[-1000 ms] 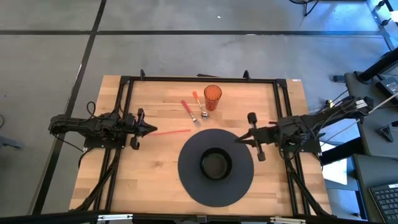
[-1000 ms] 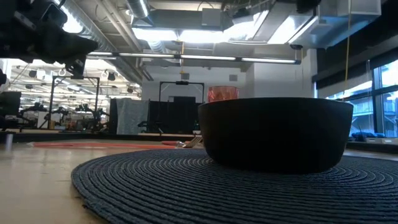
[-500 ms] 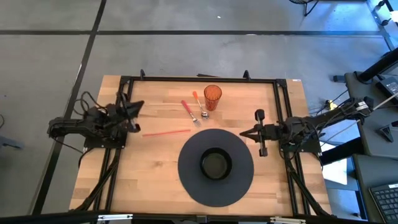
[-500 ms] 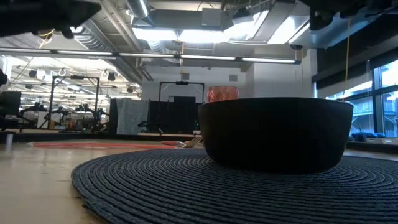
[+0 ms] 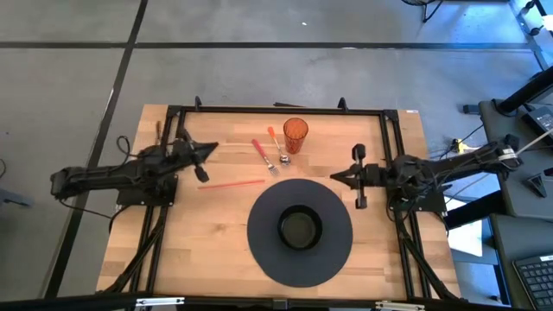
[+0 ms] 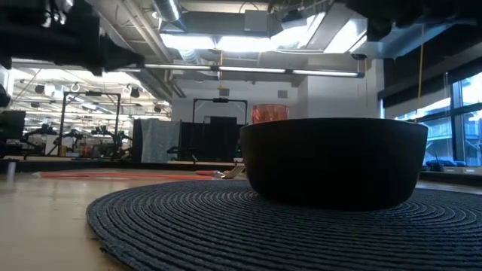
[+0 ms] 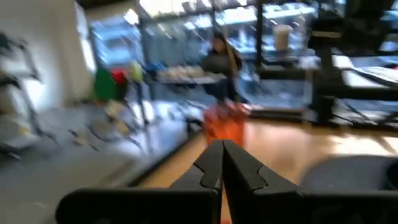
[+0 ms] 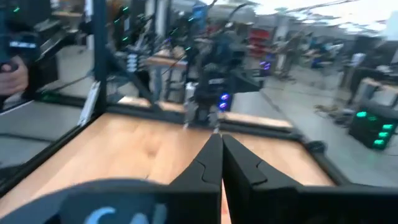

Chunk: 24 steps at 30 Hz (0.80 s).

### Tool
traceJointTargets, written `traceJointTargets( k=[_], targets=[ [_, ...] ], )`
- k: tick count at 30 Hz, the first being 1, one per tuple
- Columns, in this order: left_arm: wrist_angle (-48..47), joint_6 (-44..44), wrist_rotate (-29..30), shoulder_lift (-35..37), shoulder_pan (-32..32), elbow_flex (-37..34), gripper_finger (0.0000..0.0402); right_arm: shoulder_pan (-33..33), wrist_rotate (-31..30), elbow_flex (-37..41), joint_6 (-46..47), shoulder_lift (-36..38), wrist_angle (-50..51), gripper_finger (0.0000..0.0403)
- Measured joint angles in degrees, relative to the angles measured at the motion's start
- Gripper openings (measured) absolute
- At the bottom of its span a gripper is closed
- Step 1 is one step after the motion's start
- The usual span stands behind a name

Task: Pick & Place Utensil
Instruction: Put the orange cup on the top right of the black placemat

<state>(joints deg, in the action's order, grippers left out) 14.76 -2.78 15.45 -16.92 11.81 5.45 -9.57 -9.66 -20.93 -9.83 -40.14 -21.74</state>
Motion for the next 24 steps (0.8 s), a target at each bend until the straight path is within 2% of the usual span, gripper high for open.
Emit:
traceJointTargets(
  k=[3, 5, 18, 24],
  targets=[
    [-0.07, 5.59, -5.15, -4.55, 0.24, 0.0, 0.0001, 3.08, 5.5, 2.14, 0.23, -1.48, -6.84, 0.0002],
    [0.46, 4.56, -7.73, -6.71, 0.24, -0.02, 0.0001, 5.75, 8.32, 2.75, 1.37, -1.44, -9.89, 0.0001],
    [5.99, -4.98, -7.64, -7.61, 0.37, 0.04, 0.0001, 19.5, 17.01, 8.3, 6.35, -1.75, -11.66, 0.0001],
    [6.47, -5.36, -7.64, -7.61, 0.36, 0.04, 0.0001, 21.59, 20.3, 10.26, 6.7, -1.75, -15.25, 0.0001]
  ],
)
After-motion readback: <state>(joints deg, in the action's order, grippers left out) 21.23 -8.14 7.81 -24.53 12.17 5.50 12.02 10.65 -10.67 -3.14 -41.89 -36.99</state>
